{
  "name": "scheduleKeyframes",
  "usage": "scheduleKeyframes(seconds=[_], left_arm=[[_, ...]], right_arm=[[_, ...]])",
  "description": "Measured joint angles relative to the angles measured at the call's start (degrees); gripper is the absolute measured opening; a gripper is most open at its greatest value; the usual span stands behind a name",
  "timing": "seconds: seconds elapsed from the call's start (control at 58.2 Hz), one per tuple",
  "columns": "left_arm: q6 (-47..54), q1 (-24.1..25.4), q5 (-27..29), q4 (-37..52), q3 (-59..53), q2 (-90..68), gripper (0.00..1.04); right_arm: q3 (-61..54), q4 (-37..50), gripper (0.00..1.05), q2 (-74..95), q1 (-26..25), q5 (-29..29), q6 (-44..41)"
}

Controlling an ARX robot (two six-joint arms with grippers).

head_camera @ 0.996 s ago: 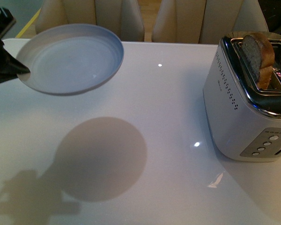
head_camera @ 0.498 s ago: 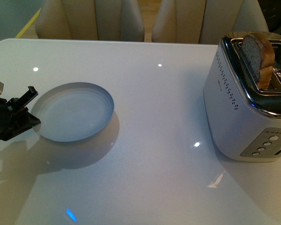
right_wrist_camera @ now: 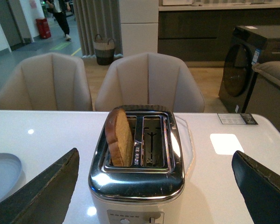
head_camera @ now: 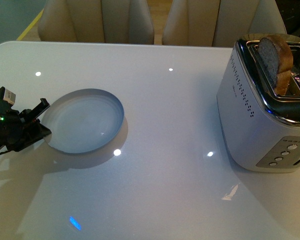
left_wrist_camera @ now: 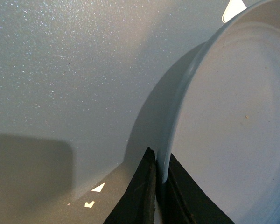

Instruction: Left arm holds plate, right arm toasts bread

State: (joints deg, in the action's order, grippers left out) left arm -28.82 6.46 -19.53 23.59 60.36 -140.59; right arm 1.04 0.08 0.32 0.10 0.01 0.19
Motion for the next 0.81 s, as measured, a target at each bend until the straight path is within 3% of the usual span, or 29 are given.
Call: scheduleKeyframes(seconds=[0.309,0.618,0.807], left_arm=[[-0.7,-0.4,0.1,0.7,-3.2,4.6,0.5],[-1.0,-0.6,2.0,-2.5,-11.1,23.8,0.99],[-1.3,-1.3,5.8,-7.9,-13.1,37.1,0.98]], right_arm=[[0.0,0.0,0.96,0.0,0.0,0.0,0.0],[0.0,0.0,0.96,0.0,0.0,0.0,0.0],[0.0,0.0,0.96,0.0,0.0,0.0,0.0]])
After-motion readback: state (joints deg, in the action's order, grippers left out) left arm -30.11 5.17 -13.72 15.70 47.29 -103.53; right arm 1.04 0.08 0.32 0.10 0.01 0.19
